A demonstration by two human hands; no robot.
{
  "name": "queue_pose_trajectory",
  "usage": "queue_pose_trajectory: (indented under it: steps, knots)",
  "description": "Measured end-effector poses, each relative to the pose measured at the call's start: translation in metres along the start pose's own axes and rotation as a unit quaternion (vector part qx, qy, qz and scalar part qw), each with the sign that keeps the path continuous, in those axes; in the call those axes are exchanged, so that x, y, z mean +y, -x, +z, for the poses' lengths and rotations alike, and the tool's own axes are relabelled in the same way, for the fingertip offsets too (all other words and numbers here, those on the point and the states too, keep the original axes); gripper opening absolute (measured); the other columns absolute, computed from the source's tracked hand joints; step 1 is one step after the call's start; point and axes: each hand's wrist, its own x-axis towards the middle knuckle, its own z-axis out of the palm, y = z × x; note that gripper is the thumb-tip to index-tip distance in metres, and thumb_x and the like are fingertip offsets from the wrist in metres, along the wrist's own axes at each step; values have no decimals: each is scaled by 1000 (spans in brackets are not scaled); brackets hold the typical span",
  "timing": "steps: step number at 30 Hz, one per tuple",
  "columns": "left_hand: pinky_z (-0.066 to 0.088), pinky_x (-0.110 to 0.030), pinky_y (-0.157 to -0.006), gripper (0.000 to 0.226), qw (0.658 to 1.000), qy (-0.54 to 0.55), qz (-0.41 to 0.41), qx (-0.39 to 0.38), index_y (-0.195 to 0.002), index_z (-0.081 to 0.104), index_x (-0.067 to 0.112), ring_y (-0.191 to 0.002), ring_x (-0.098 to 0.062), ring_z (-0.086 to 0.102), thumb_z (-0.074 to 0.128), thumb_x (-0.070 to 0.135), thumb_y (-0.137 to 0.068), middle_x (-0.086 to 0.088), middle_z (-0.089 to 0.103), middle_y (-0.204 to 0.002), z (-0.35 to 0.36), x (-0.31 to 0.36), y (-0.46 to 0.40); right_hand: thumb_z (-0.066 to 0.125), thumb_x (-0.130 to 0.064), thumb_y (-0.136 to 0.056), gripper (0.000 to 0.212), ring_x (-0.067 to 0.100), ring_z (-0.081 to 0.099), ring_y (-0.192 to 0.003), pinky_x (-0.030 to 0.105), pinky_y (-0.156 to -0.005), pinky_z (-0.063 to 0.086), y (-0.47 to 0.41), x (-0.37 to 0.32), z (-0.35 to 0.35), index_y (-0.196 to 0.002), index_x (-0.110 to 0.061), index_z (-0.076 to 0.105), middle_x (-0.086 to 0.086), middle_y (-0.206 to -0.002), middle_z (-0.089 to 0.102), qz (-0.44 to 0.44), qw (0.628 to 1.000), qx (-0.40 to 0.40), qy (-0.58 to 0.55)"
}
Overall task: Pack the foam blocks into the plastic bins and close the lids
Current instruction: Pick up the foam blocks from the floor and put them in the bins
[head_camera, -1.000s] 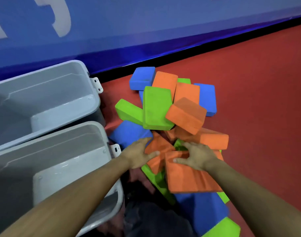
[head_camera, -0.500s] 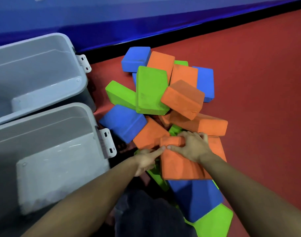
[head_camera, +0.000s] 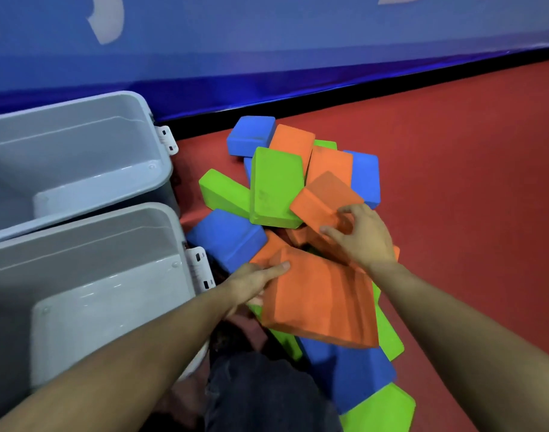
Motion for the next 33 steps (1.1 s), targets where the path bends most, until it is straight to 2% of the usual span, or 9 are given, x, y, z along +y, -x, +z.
queue_pose_trajectory:
  steps: [2, 5, 10, 16, 22, 25, 27, 30, 33]
  knots:
    - [62, -38, -85, 58, 1000, -1, 8, 15, -111, 74, 7, -79, -15, 73, 73, 58, -83, -4, 78, -94, -17, 0, 7, 78, -63, -73, 74, 26, 53, -128, 44, -104, 42, -17, -8, 4, -131, -22, 58, 3, -133, 60, -13, 999, -1, 37]
    - [63, -35, -79, 55, 999, 2, 5, 44, -108, 75, 7, -88, -19, 76, 72, 57, -85, -6, 79, -98, -37, 2, 15, 78, -67, -70, 92, 25, 44, -139, 43, -112, 36, -37, -17, 21, -144, -21, 48, 4, -147, 52, -14, 996, -43, 78]
    - [63, -34, -74, 55, 996, 29, -3, 81, -107, 76, 8, -93, -23, 76, 75, 57, -82, -7, 79, -99, -59, 2, 12, 73, -78, -64, 118, 25, 18, -154, 55, -121, 20, -51, -22, 55, -158, -29, 20, 1, -168, 18, 62, 985, -119, 104]
    - [63, -41, -84, 62, 997, 38, -19, 68, -108, 75, 9, -93, -22, 77, 79, 62, -75, -6, 79, -100, -71, -1, -6, 81, -74, -59, 132, 26, 12, -156, 61, -115, 31, -50, -22, 87, -159, -37, 1, -6, -170, 2, 112, 984, -123, 66]
    - [61, -46, -88, 59, 997, 45, -26, 59, -109, 74, 7, -94, -25, 76, 79, 58, -78, -10, 79, -100, -80, -4, -11, 77, -66, -72, 118, 31, 25, -151, 57, -109, 40, -48, -22, 94, -159, -21, 12, 2, -169, 15, 99, 989, -71, 88]
    - [60, -50, -89, 59, 996, 51, -17, 68, -106, 75, 5, -89, -26, 77, 80, 56, -77, -11, 79, -98, -80, 0, -4, 75, -61, -78, 98, 37, 46, -138, 53, -99, 47, -43, -22, 81, -149, -13, 28, 9, -158, 39, 99, 991, -45, 74]
    - [61, -46, -86, 58, 995, 47, -8, 91, -101, 76, 5, -75, -22, 77, 79, 58, -77, -6, 79, -87, -80, 7, 5, 74, -60, -80, 90, 40, 54, -128, 51, -92, 48, -39, -25, 64, -144, -12, 34, 12, -149, 50, 113, 992, -19, 58]
    - [52, -34, -65, 65, 992, 47, 8, 119, -98, 76, 3, -60, -18, 69, 79, 64, -73, -5, 74, -78, -86, 21, 26, 72, -64, -80, 97, 42, 56, -125, 51, -92, 48, -28, -38, 35, -151, -14, 31, 15, -148, 51, 123, 991, 10, 52]
    - [56, -38, -69, 69, 989, 39, 43, 138, -89, 75, 4, -64, -22, 63, 82, 68, -66, -8, 67, -77, -97, 40, 58, 70, -69, -78, 102, 42, 59, -123, 50, -92, 50, -16, -62, 3, -156, -19, 26, 15, -146, 54, 108, 993, 41, 34]
